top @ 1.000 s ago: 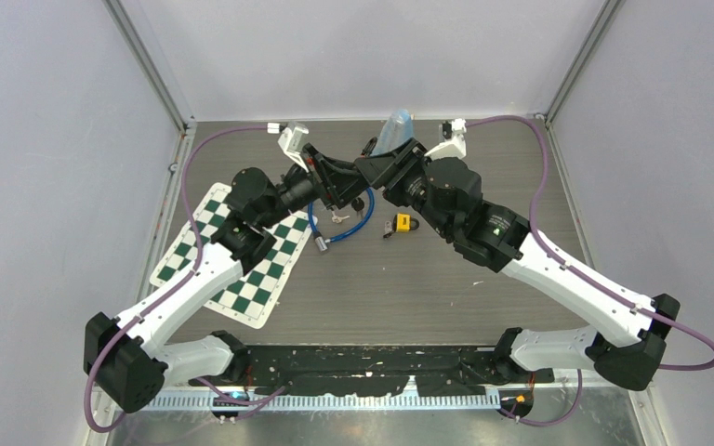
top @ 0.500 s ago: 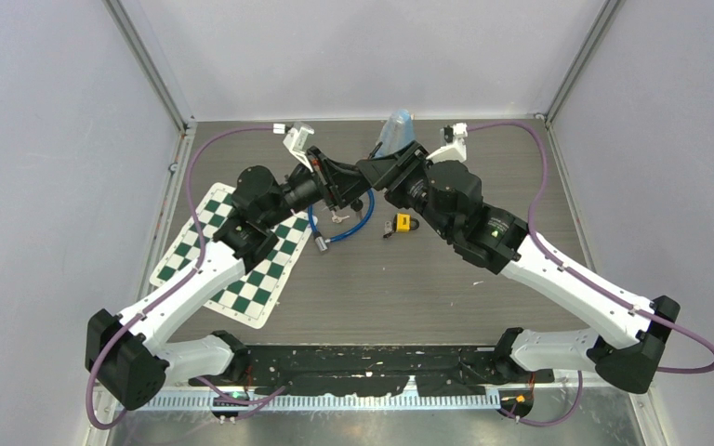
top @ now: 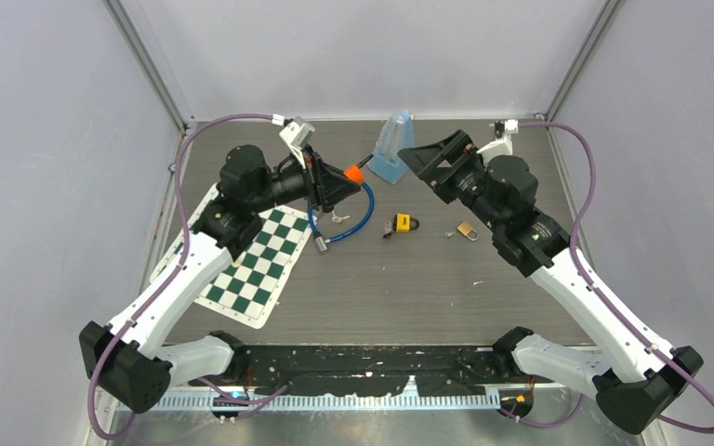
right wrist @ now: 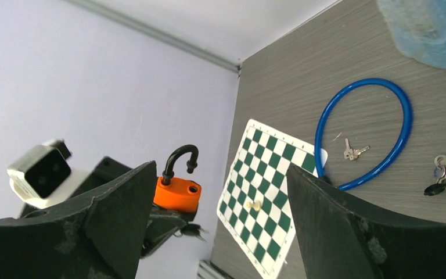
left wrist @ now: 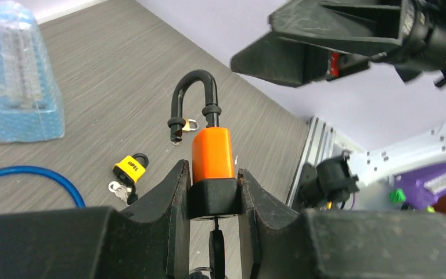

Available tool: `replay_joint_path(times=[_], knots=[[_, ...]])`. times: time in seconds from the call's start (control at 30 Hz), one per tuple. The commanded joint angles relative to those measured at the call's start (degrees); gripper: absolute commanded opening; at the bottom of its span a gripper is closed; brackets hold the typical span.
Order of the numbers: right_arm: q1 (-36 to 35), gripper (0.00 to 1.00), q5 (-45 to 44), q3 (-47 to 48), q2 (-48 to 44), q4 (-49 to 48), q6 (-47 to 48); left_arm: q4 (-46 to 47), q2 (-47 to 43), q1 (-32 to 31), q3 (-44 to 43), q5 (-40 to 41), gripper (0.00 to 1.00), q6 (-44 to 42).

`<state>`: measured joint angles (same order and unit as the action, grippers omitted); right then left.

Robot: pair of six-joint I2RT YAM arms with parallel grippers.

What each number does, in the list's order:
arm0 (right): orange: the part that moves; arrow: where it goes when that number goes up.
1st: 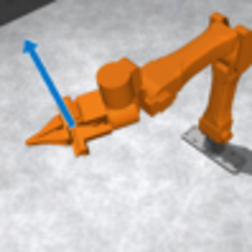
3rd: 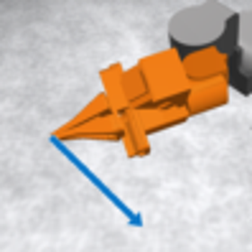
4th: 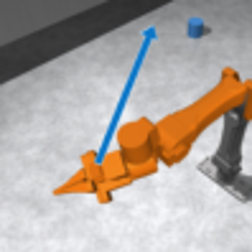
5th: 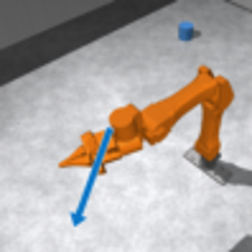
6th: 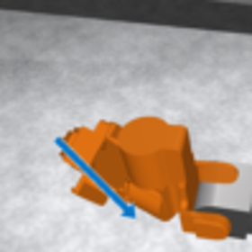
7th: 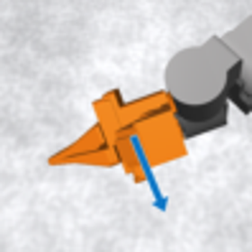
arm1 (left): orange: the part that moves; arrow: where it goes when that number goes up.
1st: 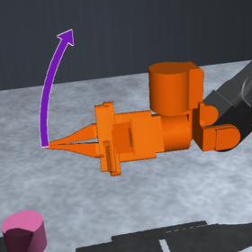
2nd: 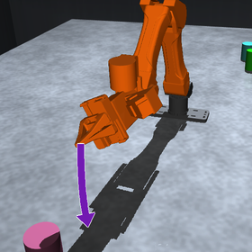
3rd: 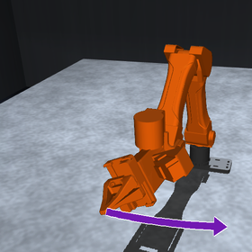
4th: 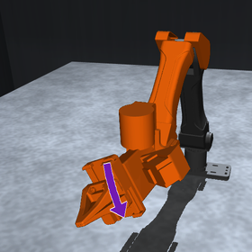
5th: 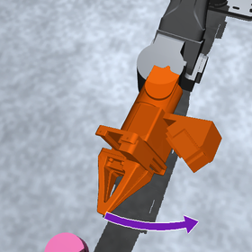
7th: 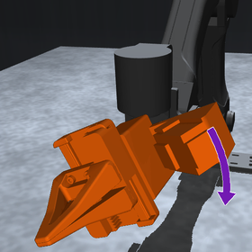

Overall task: Lock with the key
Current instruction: Pick up the lock from the center of the board, then lock the lock.

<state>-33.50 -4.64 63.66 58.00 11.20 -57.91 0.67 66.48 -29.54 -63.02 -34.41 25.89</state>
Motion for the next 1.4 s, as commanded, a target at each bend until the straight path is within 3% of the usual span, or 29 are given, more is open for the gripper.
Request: replay_joint_path(times=[0.0,0.13,0.23,0.3,0.33,0.4,0.53,0.67,0.73,0.93,1.1,1.23,1.37], knots=[[1.5,0.88,21.4,2.3,1.5,-5.0,14.4,-9.9,-2.8,0.7,-6.6,-11.8,0.00,-12.8],[1.5,0.87,37.4,4.3,3.2,-9.0,28.2,-17.8,-2.7,1.6,-9.9,-18.4,0.00,-17.0],[1.5,0.84,43.1,6.5,3.9,-9.4,34.7,-20.9,-1.9,3.0,-11.5,-22.5,0.00,-18.1],[1.5,0.74,45.4,8.5,4.8,-8.0,37.9,-22.5,-1.1,4.3,-12.8,-26.1,0.00,-18.0],[1.5,0.62,46.1,9.7,5.5,-6.8,39.5,-23.7,-0.7,4.8,-13.6,-27.6,0.00,-18.2],[1.6,0.55,48.0,11.2,6.7,-6.0,40.7,-25.6,0.1,5.4,-15.1,-30.4,0.00,-18.9],[1.5,0.65,53.1,11.9,8.5,-7.3,41.3,-25.9,1.8,5.8,-17.5,-32.8,0.00,-17.3],[1.6,0.67,55.9,12.1,9.6,-7.4,41.9,-26.7,3.4,6.1,-18.6,-33.2,0.00,-16.6],[1.6,0.63,55.8,12.4,10.0,-6.3,42.7,-26.8,3.3,6.4,-18.0,-33.3,0.00,-16.5],[1.6,0.36,56.4,12.3,10.7,-5.1,43.0,-23.4,2.2,6.7,-14.9,-33.2,0.00,-14.6],[1.6,0.13,58.0,11.8,10.8,-7.7,38.0,-22.0,2.0,7.1,-14.5,-32.9,0.00,-13.1],[1.5,0.10,58.0,9.5,9.3,-13.4,33.7,-18.7,1.4,7.2,-13.1,-34.4,0.00,-10.7],[1.3,0.17,56.3,7.9,7.5,-15.6,33.9,-9.2,0.7,7.1,-10.5,-38.8,0.00,-4.3]])
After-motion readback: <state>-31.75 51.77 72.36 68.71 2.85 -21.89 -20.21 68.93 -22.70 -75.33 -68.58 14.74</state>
